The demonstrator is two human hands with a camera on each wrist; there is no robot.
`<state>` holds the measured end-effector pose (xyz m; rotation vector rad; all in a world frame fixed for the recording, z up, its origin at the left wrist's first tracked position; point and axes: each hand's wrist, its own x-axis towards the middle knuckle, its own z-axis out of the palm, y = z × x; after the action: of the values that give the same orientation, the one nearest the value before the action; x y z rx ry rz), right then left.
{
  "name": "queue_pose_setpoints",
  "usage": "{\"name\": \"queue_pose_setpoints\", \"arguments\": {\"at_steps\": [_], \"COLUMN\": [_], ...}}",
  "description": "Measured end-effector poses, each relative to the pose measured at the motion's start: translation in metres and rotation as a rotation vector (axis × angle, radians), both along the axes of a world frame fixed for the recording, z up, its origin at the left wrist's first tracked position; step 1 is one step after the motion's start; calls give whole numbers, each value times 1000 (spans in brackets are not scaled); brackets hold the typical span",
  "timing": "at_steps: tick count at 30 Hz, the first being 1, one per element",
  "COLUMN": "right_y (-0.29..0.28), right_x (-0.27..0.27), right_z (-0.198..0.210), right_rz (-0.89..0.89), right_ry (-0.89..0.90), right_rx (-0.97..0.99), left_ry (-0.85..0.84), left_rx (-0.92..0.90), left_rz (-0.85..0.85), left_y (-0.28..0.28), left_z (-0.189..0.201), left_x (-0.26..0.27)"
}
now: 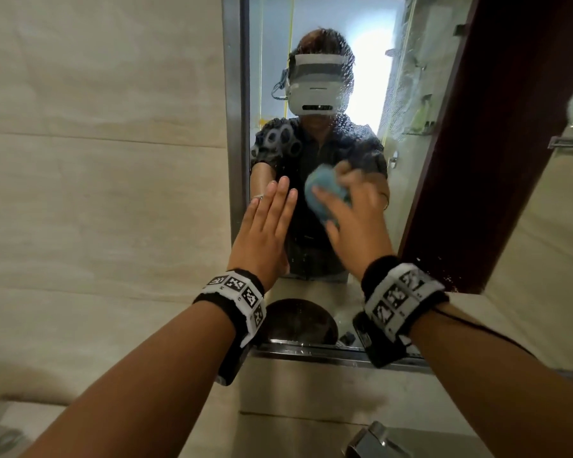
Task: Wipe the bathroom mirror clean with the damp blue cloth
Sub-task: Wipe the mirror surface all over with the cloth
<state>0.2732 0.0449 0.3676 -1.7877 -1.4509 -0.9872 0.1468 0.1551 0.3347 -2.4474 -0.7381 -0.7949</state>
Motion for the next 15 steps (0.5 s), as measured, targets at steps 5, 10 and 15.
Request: {"name": "queue_pose_setpoints", "arguments": {"at_steps": [5,10,15], "right_y": [-12,-1,-5], "right_x": [10,5,5], "right_z": [-57,23,-49], "right_rz": [99,22,37], "right_ry": [-228,-24,-66], "right_rx": [-454,30,-265], "left_ry": [20,2,25], "left_rx": [34,58,51], "left_rz": [2,14,30], "left_y": [5,5,5], "left_z": [-2,-2,-3], "left_x": [-2,-2,-2]}}
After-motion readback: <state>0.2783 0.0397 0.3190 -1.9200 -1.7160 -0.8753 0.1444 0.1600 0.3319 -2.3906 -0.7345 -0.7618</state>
